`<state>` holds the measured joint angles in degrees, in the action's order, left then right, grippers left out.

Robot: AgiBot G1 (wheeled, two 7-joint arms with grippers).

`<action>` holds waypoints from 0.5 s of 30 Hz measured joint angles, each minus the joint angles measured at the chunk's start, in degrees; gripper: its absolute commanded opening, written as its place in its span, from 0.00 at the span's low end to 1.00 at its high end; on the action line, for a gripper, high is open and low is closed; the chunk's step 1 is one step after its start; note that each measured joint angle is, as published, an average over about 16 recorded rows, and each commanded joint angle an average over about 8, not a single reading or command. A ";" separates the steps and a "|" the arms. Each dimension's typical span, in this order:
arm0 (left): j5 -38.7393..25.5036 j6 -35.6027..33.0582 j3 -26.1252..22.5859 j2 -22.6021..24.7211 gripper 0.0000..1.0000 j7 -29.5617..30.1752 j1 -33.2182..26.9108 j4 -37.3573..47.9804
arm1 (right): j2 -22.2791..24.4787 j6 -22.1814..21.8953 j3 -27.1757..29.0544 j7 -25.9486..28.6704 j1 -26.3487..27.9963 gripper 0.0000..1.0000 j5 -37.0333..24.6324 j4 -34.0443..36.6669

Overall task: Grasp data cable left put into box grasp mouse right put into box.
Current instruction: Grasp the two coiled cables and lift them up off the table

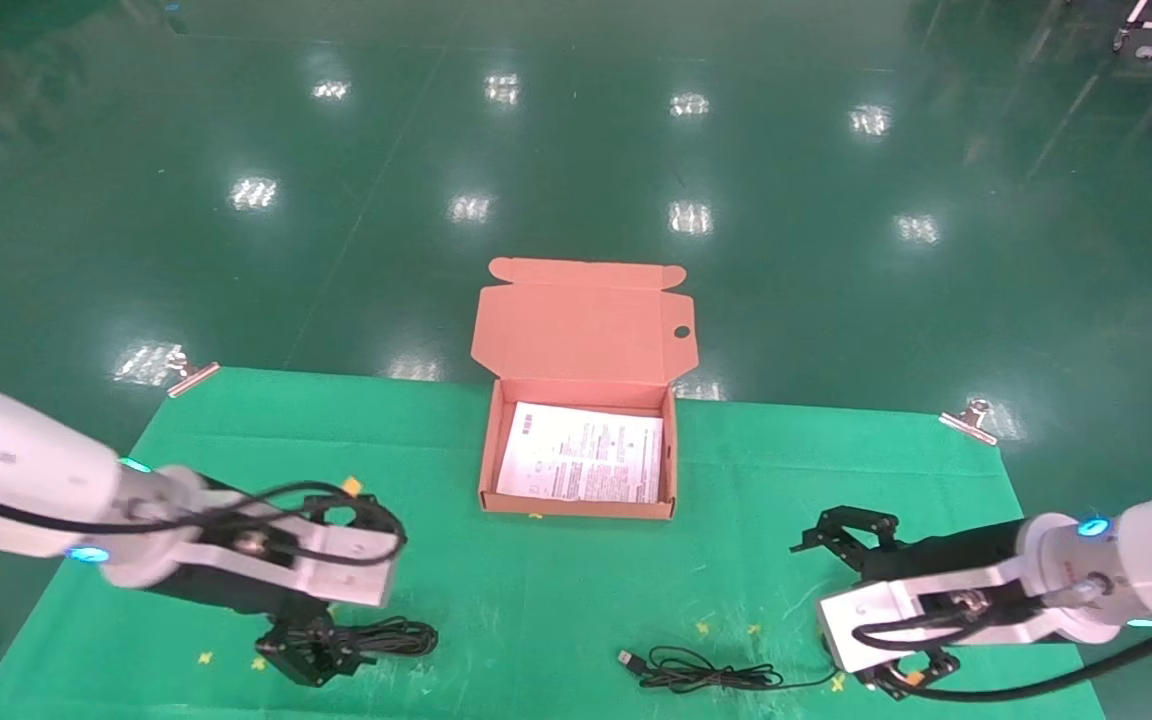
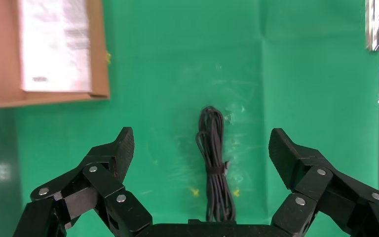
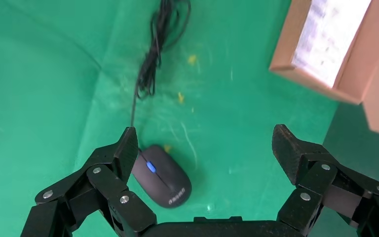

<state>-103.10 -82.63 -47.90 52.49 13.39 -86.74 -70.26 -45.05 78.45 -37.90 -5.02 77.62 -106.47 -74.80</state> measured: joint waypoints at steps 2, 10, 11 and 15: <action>-2.54 1.16 -1.09 1.35 1.00 0.50 0.51 1.21 | -1.00 -1.46 -0.55 0.51 -0.57 1.00 -1.86 0.89; -8.74 5.00 -3.81 6.03 1.00 2.05 2.23 9.28 | -4.45 -6.63 -1.45 2.22 -3.48 1.00 -5.00 6.04; -9.03 5.42 -3.93 6.57 1.00 2.14 2.35 10.63 | -4.85 -7.20 -1.46 2.32 -3.86 1.00 -5.04 6.80; -9.31 7.08 -3.98 8.60 1.00 2.20 2.60 16.72 | -6.46 -9.14 -1.42 2.46 -5.17 1.00 -4.66 10.03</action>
<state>-112.40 -75.55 -51.89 61.09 15.60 -84.14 -53.54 -51.52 69.31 -39.31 -2.55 72.45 -111.13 -64.76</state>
